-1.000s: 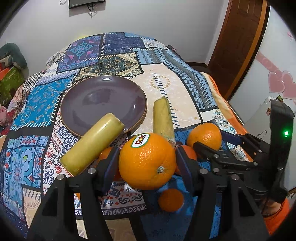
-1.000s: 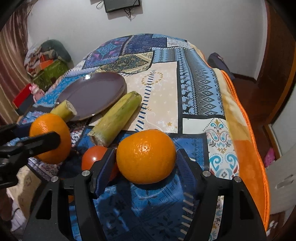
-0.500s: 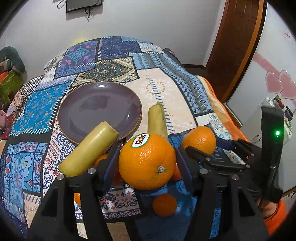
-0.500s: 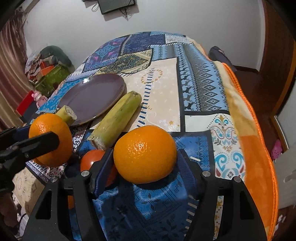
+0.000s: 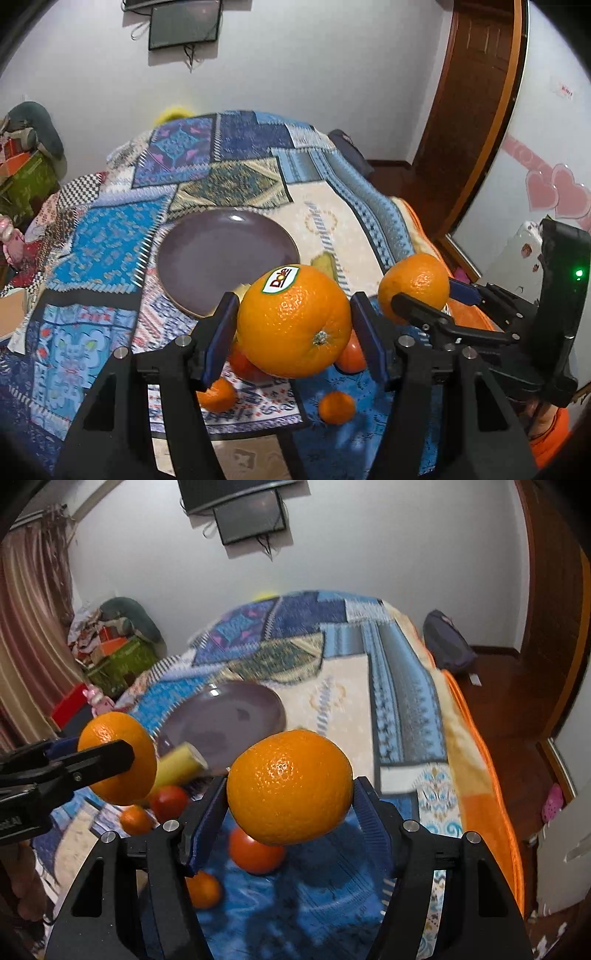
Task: Organize fruits
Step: 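Lower both held oranges onto the purple plate and open both grippers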
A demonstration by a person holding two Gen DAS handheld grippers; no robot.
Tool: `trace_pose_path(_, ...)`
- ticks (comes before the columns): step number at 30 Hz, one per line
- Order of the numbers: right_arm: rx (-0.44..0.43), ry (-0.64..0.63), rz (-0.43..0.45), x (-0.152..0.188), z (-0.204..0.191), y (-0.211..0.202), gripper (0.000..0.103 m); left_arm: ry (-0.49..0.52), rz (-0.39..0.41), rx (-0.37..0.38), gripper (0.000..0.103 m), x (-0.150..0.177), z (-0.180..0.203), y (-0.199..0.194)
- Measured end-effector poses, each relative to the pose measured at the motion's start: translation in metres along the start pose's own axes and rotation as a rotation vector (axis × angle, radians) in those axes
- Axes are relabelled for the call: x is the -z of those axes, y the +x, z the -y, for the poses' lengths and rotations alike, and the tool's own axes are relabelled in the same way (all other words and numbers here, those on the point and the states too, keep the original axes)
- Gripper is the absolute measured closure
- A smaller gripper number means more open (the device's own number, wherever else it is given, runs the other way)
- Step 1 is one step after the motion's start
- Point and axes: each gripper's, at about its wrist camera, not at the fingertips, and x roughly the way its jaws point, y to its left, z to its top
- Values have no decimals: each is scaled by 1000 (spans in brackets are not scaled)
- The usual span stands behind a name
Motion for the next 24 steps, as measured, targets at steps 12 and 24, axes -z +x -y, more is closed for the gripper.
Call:
trace_pose_path(12, -39, -31, 72, -32, -34, 13, 38, -20, 71, -77, 42, -22, -46, -22)
trace_pose_path(24, -54, -75, 45, -49, -52, 58, 38, -42, 53, -102, 42, -46, -86, 17)
